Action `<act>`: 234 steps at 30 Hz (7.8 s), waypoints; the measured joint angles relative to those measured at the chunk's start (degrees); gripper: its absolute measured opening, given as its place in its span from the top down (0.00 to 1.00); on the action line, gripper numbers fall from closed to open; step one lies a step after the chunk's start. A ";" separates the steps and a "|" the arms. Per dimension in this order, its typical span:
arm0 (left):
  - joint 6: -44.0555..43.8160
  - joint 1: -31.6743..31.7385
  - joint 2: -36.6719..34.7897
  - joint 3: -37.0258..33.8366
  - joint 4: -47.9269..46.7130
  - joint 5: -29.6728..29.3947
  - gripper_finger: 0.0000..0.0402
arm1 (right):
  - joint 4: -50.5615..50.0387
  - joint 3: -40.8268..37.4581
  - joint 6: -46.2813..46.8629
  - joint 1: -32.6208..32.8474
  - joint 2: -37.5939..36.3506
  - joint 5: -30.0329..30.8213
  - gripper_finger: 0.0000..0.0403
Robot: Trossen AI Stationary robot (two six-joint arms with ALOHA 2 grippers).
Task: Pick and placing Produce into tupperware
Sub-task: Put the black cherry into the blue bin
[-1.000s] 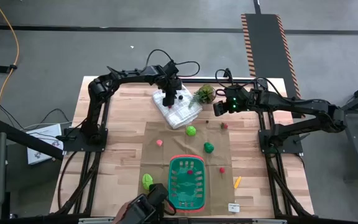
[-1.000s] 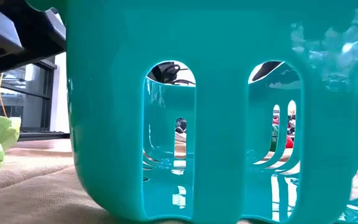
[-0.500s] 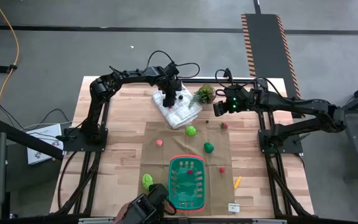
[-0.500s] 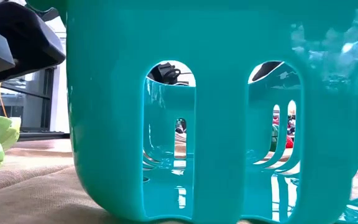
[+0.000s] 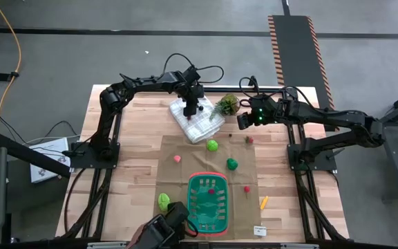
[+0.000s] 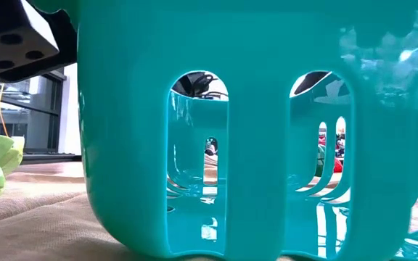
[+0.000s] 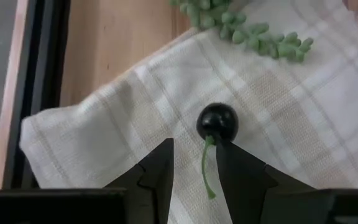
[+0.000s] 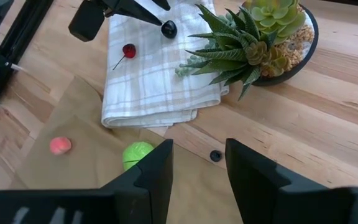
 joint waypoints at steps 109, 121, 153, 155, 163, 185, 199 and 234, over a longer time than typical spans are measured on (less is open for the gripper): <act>-0.04 0.04 0.35 -0.09 -4.16 -0.52 1.00 | 0.03 0.00 -0.88 -0.09 0.00 1.16 0.66; 0.45 0.00 0.33 8.22 -12.38 0.43 1.00 | 0.04 0.00 -1.32 -0.10 -0.01 1.19 0.66; -1.73 -12.67 -6.20 30.45 -45.08 11.63 1.00 | 0.37 0.00 -4.40 -0.04 0.00 -2.95 0.66; -2.65 -15.34 -7.44 30.45 -46.58 11.43 1.00 | 0.64 0.00 -4.86 -0.04 -0.02 -3.59 0.66; -6.98 -24.54 -11.28 30.45 -51.85 10.48 1.00 | 0.13 0.00 -9.22 -0.04 -0.02 -8.59 0.66; -21.16 -36.74 -24.22 16.42 -53.09 4.18 1.00 | -14.23 0.00 -7.63 15.42 -7.80 -15.75 0.66; -48.70 -48.93 -51.38 -25.88 -10.02 -3.72 1.00 | -0.13 0.00 16.42 36.41 -11.99 9.12 0.66; -54.84 -62.15 -16.57 -7.74 5.26 -23.93 1.00 | -11.33 0.04 41.37 69.68 -0.08 25.31 0.66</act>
